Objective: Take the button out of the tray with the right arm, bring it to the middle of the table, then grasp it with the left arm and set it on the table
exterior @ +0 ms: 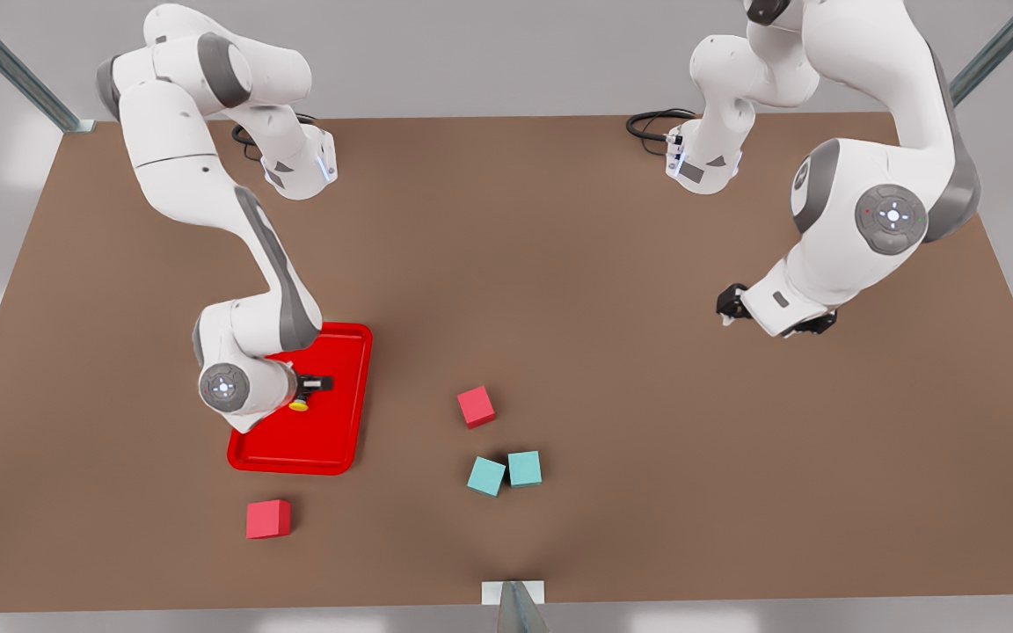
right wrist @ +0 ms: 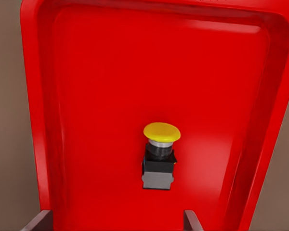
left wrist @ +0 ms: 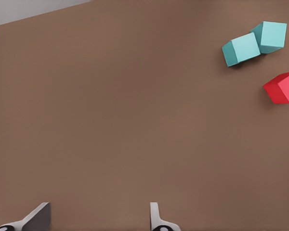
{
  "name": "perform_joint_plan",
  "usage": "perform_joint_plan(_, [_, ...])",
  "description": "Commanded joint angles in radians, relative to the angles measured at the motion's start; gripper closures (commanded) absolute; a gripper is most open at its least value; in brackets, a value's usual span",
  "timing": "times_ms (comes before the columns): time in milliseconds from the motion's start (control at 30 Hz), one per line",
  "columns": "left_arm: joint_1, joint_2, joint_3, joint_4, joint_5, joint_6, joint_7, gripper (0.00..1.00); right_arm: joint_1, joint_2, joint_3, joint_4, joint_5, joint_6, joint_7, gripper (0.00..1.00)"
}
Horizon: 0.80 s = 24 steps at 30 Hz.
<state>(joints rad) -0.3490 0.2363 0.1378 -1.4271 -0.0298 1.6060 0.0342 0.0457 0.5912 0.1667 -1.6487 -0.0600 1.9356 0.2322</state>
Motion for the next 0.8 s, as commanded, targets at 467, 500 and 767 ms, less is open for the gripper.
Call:
perform_joint_plan(467, [-0.03, 0.006, 0.002, -0.001, -0.002, 0.022, 0.004, 0.0, -0.073, 0.021, 0.0, -0.157, -0.011, 0.29, 0.041, 0.0])
perform_joint_plan(500, [-0.028, 0.006, 0.002, -0.001, -0.002, 0.022, 0.003, 0.0, -0.073, -0.005, 0.002, -0.178, -0.011, 0.287, 0.035, 0.0])
perform_joint_plan(767, [-0.031, 0.02, 0.002, -0.001, -0.002, 0.025, 0.003, 0.0, -0.076, -0.024, 0.0, -0.321, -0.009, 0.43, 0.027, 0.0])
